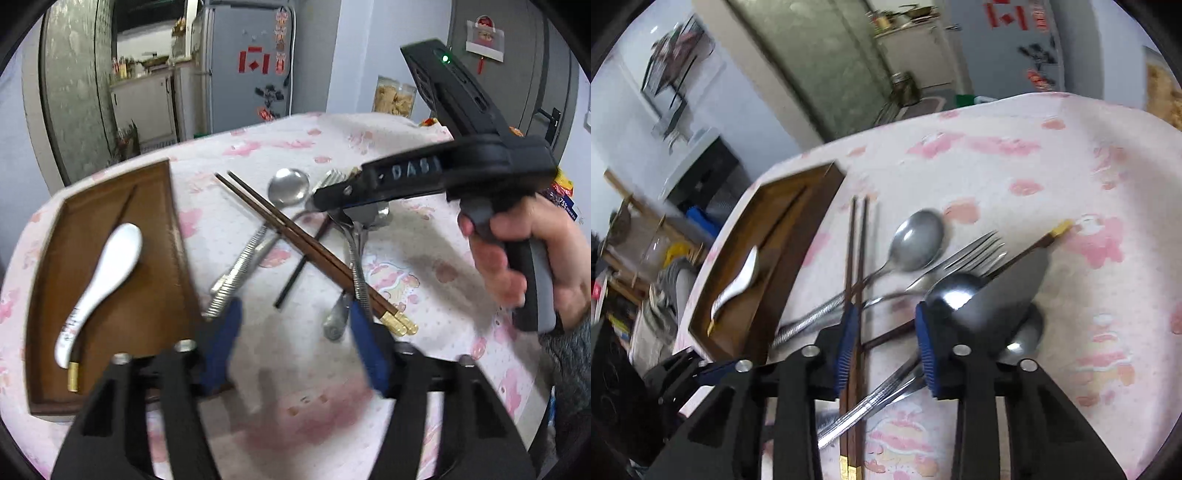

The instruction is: Organize utensils

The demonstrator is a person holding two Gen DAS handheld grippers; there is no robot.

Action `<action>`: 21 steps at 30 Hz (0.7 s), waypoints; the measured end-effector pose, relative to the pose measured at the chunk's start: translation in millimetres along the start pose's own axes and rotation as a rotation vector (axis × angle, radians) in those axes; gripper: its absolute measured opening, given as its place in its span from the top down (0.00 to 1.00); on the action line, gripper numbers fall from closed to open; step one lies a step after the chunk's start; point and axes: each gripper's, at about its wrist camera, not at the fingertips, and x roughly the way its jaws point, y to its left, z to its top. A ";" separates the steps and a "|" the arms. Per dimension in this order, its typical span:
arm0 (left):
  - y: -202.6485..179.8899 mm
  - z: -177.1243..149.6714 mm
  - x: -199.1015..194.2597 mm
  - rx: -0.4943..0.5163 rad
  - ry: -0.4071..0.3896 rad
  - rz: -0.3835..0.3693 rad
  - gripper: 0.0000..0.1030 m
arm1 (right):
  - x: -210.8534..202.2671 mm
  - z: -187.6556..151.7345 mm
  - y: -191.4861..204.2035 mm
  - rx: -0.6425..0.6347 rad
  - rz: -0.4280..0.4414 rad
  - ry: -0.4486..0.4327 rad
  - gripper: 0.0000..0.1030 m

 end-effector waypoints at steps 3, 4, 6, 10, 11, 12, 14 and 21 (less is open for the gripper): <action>-4.5 -0.2 10.7 -0.006 0.029 -0.020 0.56 | 9.2 -3.6 15.1 -0.047 0.000 0.023 0.74; -5.1 -1.1 13.2 -0.003 0.035 -0.024 0.56 | 12.0 -3.4 17.4 -0.055 -0.009 0.027 0.74; -5.7 -2.1 15.4 -0.001 0.038 -0.024 0.56 | 17.8 -1.1 19.9 -0.067 -0.024 0.036 0.74; -4.7 -1.1 17.3 -0.005 0.038 -0.027 0.53 | 29.1 3.8 21.2 -0.074 0.000 0.050 0.75; -4.3 -0.6 17.0 -0.005 0.037 -0.028 0.53 | 30.0 4.8 23.7 -0.079 -0.004 0.047 0.78; -3.8 0.3 17.0 -0.006 0.034 -0.026 0.53 | 29.8 5.5 25.0 -0.076 -0.003 0.049 0.86; -3.9 3.1 17.4 -0.007 0.029 -0.028 0.53 | 30.4 6.0 28.3 -0.063 0.015 0.055 0.93; -1.5 5.7 14.0 -0.007 0.018 -0.025 0.52 | 31.4 2.6 30.3 0.065 0.118 0.039 1.00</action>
